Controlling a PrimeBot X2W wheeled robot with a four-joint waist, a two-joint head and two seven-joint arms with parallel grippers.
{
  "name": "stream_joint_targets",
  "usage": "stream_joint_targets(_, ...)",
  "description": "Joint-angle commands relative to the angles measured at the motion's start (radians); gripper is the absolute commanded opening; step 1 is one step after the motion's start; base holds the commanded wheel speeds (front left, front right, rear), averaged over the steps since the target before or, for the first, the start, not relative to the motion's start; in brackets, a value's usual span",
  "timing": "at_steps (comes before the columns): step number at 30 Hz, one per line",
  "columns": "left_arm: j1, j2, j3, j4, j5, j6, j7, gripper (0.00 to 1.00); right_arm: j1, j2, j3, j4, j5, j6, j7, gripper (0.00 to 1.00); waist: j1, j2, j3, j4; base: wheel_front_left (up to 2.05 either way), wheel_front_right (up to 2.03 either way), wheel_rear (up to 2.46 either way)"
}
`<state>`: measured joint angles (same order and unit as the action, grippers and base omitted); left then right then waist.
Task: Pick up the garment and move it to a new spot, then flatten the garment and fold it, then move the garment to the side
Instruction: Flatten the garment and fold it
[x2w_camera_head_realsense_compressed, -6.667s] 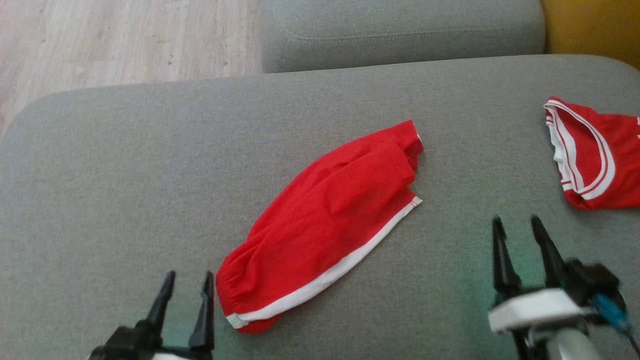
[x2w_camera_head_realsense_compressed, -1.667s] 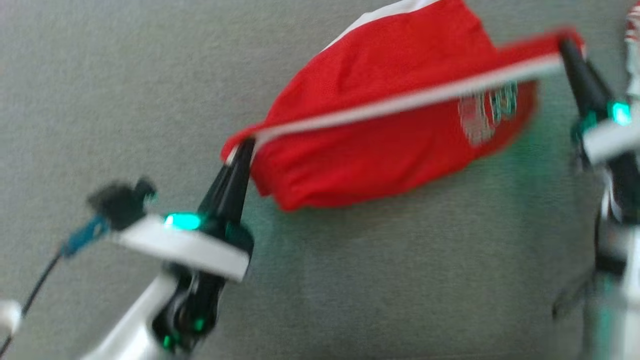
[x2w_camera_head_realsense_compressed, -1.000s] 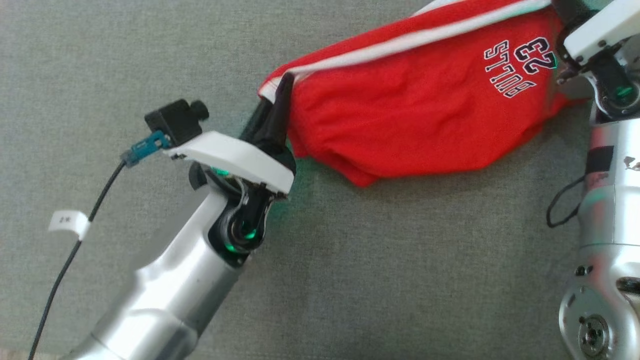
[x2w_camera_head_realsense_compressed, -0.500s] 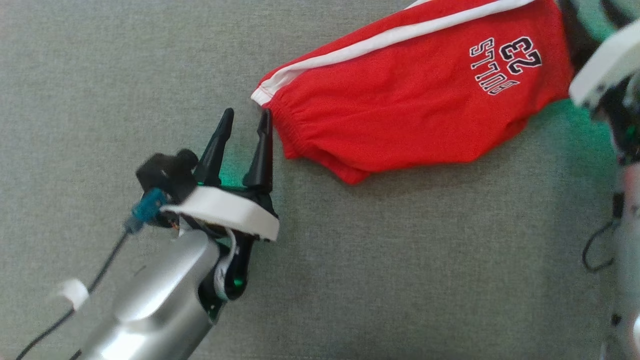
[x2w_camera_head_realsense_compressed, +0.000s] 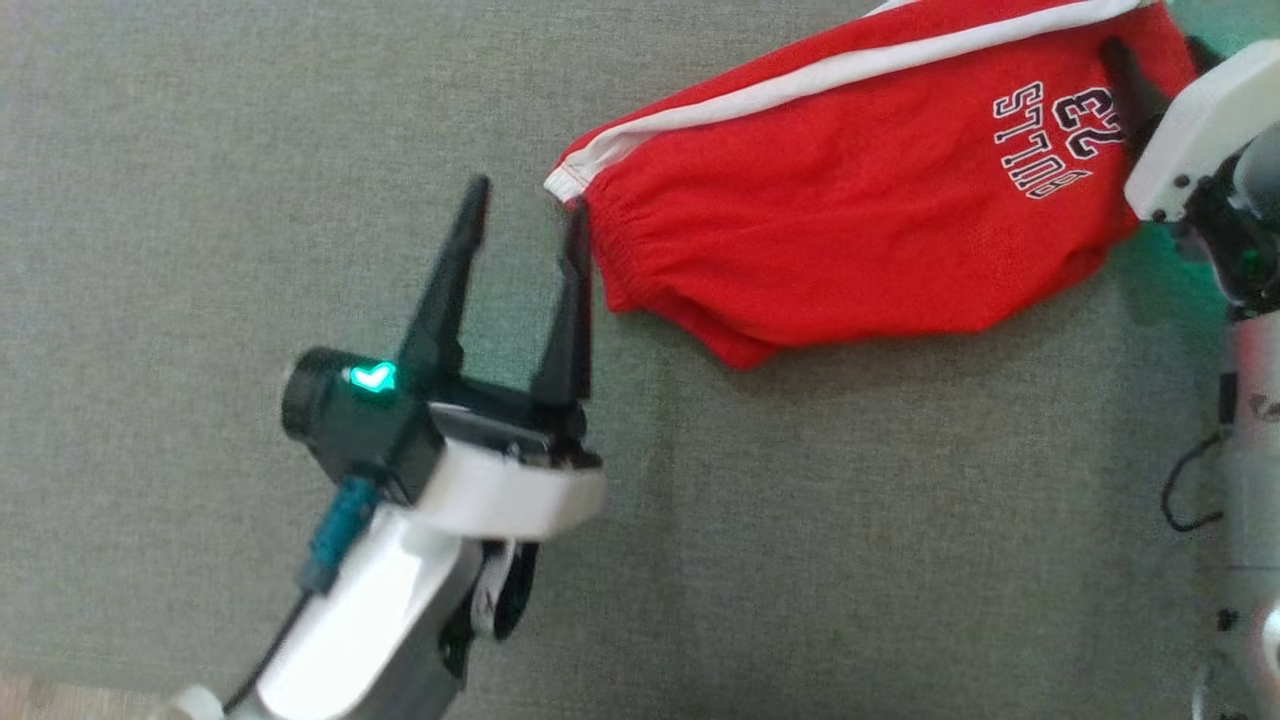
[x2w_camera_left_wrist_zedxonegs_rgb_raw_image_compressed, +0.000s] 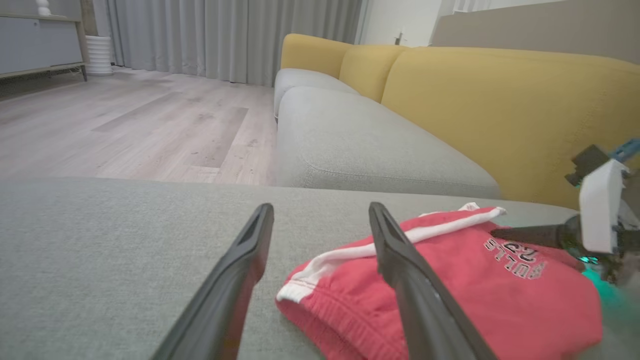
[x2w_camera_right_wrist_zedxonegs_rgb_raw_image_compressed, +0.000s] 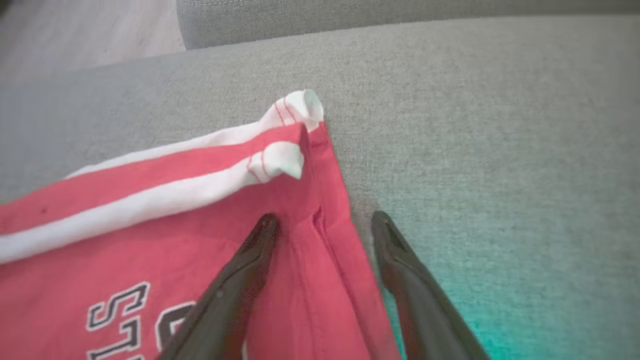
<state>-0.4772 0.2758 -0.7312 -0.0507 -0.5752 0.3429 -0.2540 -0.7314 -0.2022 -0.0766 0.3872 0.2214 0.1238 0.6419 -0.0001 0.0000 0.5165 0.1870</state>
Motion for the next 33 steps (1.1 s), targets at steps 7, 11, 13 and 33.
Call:
stream_joint_targets(7,0.121,-0.045,0.112,0.010,0.130,-0.106,-0.008,1.00,0.025,0.052,-0.083,0.050,0.117,0.007,-0.028,0.00,0.0001,0.0000,-0.059,-0.018,0.00,0.00,0.00)
stream_joint_targets(11,0.175,-0.062,0.157,0.027,0.161,-0.147,-0.008,1.00,0.045,0.019,-0.149,0.059,0.130,0.007,-0.047,0.00,0.0001,0.0000,-0.092,-0.027,0.00,0.00,0.00)
stream_joint_targets(13,0.211,-0.078,0.188,0.036,0.177,-0.168,-0.008,1.00,0.061,-0.013,-0.192,0.062,0.124,0.007,-0.056,0.00,0.0001,0.0000,-0.112,-0.029,0.00,0.00,0.00)
stream_joint_targets(33,0.375,-0.219,0.332,0.129,0.288,-0.327,-0.008,1.00,0.110,0.151,0.029,-0.216,0.242,0.007,0.102,0.00,0.0001,0.0000,-0.194,0.017,0.00,0.00,0.00)
